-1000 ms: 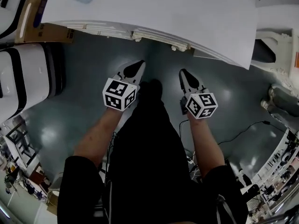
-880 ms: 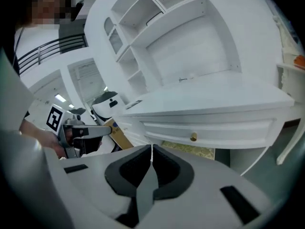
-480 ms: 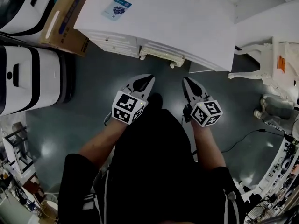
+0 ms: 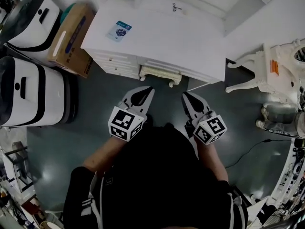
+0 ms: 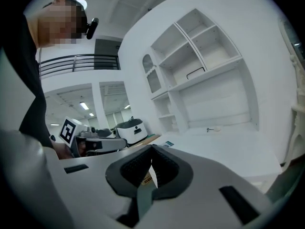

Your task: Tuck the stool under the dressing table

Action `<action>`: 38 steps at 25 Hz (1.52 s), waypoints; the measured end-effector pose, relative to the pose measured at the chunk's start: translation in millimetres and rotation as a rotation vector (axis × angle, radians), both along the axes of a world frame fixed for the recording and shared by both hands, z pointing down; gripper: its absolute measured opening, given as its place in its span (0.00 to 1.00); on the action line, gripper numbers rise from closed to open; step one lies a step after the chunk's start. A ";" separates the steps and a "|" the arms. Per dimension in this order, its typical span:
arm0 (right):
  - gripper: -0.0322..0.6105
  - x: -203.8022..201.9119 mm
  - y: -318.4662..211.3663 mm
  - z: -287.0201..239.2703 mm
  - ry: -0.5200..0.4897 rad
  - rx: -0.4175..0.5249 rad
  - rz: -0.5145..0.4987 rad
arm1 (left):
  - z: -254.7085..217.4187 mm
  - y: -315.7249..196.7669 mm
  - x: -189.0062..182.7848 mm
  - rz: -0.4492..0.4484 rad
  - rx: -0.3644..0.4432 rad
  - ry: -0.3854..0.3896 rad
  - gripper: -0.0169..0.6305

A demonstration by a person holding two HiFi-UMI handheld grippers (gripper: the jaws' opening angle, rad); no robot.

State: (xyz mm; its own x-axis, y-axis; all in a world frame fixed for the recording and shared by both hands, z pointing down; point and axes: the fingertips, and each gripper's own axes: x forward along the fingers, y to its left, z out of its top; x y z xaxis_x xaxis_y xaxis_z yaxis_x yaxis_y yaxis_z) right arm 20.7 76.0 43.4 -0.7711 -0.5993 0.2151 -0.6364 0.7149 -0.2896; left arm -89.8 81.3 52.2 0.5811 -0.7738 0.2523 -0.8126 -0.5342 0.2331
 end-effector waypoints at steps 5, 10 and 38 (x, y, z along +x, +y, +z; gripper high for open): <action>0.08 7.0 10.6 -28.8 -0.031 0.071 -0.034 | -25.4 0.9 -0.2 -0.026 0.054 -0.051 0.03; 0.08 33.0 19.0 -76.9 -0.056 0.176 -0.024 | -61.7 -0.1 27.1 -0.026 0.119 -0.051 0.04; 0.08 107.6 25.7 -97.0 -0.056 0.205 -0.032 | -99.2 1.8 89.9 -0.048 0.152 -0.064 0.03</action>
